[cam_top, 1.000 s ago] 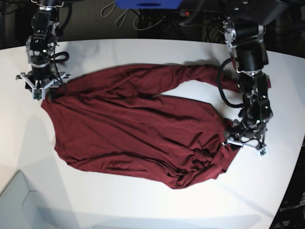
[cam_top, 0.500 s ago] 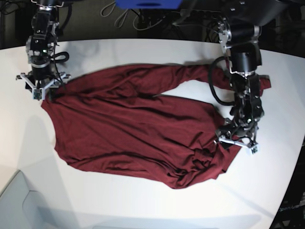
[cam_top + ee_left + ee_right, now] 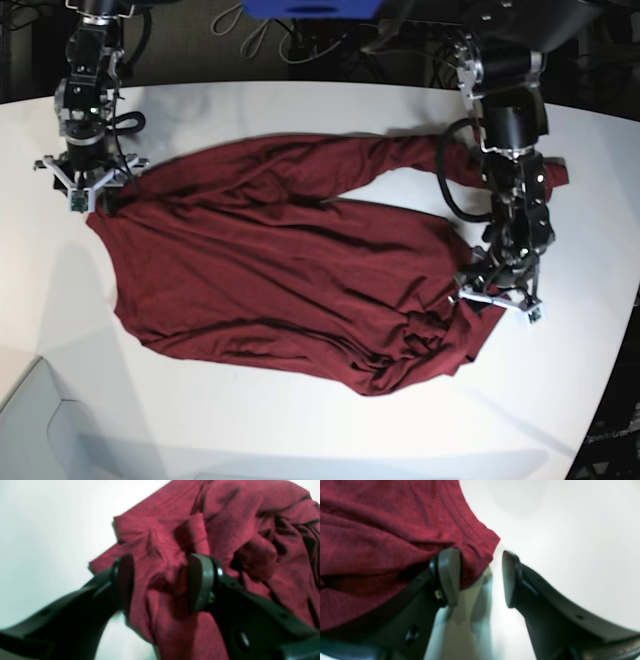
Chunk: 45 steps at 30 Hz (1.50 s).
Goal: Layout the t-shirt on the table in an organized manner, then fold the t-shirt properly
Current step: 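Hold the shirt corners with both grippers, adjusting the left gripper's grip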
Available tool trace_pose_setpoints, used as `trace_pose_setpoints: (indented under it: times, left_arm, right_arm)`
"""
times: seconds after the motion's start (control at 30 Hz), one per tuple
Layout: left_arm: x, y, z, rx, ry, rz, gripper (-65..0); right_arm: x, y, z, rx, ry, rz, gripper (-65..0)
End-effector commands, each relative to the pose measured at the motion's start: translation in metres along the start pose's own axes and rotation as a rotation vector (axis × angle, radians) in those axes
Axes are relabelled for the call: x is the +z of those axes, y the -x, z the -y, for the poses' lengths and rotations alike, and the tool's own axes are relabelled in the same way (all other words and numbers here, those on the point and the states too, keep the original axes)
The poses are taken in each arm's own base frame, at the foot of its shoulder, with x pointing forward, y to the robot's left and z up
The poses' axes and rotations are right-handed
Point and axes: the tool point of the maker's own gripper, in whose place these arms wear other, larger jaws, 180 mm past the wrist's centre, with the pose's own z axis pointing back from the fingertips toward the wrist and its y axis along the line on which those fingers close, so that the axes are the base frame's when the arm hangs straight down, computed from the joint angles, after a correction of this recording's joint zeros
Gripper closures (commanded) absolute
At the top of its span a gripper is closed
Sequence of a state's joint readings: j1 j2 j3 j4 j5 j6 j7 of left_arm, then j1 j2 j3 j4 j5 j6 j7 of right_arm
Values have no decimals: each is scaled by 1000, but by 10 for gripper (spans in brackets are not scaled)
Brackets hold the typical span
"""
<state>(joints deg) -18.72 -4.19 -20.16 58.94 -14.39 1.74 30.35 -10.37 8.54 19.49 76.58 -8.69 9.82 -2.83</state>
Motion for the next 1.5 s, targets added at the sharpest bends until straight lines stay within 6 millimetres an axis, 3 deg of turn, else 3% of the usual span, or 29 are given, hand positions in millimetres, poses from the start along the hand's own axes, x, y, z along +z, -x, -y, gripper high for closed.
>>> trace_pose_setpoints:
  times: [0.0, 0.4, 0.67, 1.47]
  left_arm:
    - [2, -18, 4, 1, 12, 49, -334]
    - [2, -20, 7, 0, 16, 58, -334]
    - [9, -36, 11, -3, 26, 101, -334]
    - [4, -24, 18, 7, 34, 76, -328]
  right_arm:
    - [-2, -11, 6, 12, 11, 29, -278]
    - [-2, -11, 7, 13, 11, 29, -278]
    - [-2, -11, 6, 10, 10, 30, -278]
    - [-2, -11, 5, 8, 10, 30, -278]
